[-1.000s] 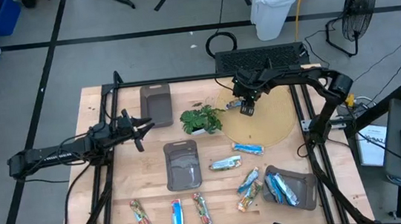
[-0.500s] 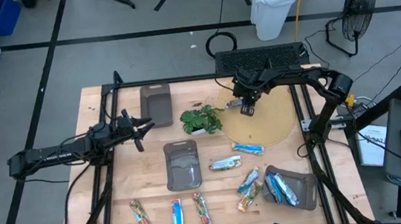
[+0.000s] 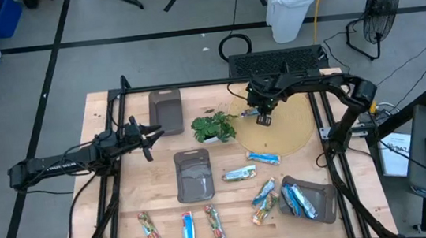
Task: Pick and place Granola Bars by type
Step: Put the blue granola bar into the bottom right black bin
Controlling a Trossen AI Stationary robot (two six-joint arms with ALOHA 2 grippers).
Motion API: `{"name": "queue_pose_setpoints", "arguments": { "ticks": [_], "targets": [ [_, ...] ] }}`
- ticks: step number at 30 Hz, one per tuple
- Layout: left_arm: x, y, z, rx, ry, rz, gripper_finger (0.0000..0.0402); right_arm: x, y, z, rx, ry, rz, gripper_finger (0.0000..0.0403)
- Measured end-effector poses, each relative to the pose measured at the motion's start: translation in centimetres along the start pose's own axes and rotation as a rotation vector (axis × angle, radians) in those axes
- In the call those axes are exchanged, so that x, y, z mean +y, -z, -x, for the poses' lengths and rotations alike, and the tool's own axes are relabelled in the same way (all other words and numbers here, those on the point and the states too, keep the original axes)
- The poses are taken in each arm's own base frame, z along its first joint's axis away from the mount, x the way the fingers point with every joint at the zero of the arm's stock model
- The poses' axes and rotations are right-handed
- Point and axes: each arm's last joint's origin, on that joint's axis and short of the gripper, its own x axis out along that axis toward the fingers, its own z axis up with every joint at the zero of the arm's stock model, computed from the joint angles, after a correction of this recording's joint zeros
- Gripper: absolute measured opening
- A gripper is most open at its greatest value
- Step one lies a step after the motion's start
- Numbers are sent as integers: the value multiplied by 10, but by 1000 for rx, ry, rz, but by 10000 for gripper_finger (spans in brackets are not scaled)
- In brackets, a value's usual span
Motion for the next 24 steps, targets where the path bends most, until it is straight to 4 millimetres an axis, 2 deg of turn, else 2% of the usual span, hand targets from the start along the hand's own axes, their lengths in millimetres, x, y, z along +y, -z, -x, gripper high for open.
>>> {"name": "queue_pose_setpoints", "arguments": {
  "ticks": [4, 11, 18, 24],
  "targets": [
    [0, 0, 0, 0, 0, 0, 118, 5, 0, 17, -51, 8, -7, 2],
    [0, 0, 0, 0, 0, 0, 118, 20, 5, 60, -171, 16, -14, 1],
    [0, 0, 0, 0, 0, 0, 118, 44, 15, 105, -322, -4, -15, 0],
    [0, 0, 0, 1, 0, 0, 118, 73, 25, 130, -414, -63, 10, 0]
  ]
}}
